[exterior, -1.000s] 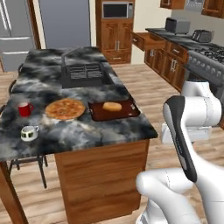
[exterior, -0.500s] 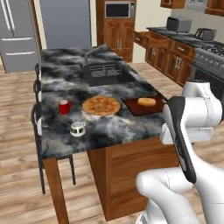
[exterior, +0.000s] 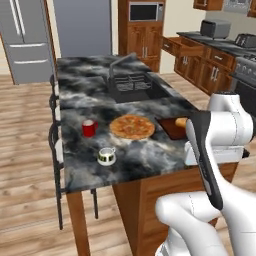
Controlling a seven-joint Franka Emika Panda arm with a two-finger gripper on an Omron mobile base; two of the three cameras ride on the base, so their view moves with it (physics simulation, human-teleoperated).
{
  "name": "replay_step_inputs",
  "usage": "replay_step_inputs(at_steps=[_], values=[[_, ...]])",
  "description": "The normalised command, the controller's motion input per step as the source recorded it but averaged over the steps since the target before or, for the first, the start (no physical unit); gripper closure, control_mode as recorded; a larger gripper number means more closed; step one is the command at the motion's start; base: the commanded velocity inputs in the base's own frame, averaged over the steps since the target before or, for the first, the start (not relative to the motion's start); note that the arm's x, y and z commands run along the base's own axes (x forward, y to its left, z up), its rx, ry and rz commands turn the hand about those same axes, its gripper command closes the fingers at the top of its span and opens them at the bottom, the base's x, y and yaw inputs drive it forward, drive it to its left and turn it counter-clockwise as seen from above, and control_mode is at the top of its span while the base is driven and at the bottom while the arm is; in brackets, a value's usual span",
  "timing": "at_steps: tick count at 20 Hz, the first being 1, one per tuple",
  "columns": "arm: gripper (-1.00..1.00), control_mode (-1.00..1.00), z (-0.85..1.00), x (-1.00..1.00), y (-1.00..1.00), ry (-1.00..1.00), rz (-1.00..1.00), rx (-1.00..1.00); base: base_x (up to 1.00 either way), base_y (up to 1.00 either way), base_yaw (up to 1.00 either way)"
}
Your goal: Take the pizza cutter from the drawer on the left and place it on the dining counter for cutting.
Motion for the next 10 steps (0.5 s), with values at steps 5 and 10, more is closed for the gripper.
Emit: replay_step_inputs(at_steps=[5,10], values=[[1.00,1.00,0.00,0.00,0.00,0.00,0.00,0.00,0.03,0.62,0.13],[1.00,1.00,0.00,0.00,0.00,0.00,0.00,0.00,0.31,0.35,0.02]])
